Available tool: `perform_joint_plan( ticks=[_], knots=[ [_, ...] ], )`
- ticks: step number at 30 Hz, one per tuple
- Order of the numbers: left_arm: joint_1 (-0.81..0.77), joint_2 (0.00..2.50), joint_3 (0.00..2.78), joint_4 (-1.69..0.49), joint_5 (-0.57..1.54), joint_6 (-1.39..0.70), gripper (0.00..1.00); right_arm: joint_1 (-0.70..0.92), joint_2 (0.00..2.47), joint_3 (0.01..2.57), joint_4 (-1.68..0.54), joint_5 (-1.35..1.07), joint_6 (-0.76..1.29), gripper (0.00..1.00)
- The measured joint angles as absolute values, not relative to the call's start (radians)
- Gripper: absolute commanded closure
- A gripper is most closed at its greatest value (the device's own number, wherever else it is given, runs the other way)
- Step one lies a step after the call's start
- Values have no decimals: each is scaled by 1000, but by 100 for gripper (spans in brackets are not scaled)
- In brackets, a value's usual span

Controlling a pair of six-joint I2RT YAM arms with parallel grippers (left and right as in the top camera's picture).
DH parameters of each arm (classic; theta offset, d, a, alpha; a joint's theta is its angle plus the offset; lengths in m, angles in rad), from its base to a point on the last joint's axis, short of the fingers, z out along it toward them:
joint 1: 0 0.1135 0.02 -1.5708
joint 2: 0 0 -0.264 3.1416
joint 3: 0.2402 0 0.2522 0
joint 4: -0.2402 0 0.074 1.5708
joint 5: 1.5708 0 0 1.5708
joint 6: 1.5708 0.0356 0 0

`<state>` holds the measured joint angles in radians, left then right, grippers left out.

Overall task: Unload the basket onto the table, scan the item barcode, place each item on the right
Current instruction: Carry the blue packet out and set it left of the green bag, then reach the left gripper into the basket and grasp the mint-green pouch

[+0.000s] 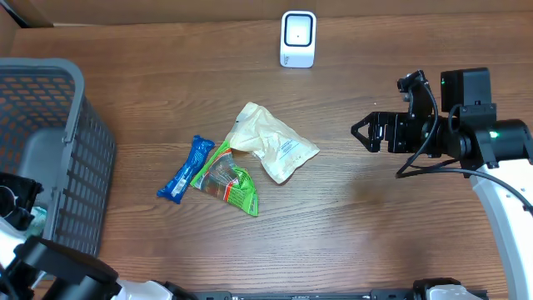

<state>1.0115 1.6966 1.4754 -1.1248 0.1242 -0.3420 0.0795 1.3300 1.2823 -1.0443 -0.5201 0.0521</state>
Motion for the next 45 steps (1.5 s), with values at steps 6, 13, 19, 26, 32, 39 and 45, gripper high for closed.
perform_joint_plan(
  ticks=[6,13,19,26,32,39,45],
  knots=[
    [1011,1808,1474,-1080,36,-370,4,80,1330,1282,-1044,-520,52,0],
    [1011,1887,1401,-930,-73,-429,0,80,1334,1282,-1049,-520,52,0],
    [1011,1887,1356,-801,-125,-439,0,80,1334,1282,-1048,-520,52,0],
    [1011,1887,1269,-727,-150,-447,57,80,1334,1282,-1041,-520,53,0],
    [1010,1886,1263,-729,-142,-446,96,80,1335,1282,-1040,-520,52,0],
    [1016,1885,1285,-756,57,-362,96,80,1335,1282,-1040,-520,52,0],
    [1014,1841,1341,-833,320,-318,96,80,1335,1282,-1040,-520,52,0]
  ],
)
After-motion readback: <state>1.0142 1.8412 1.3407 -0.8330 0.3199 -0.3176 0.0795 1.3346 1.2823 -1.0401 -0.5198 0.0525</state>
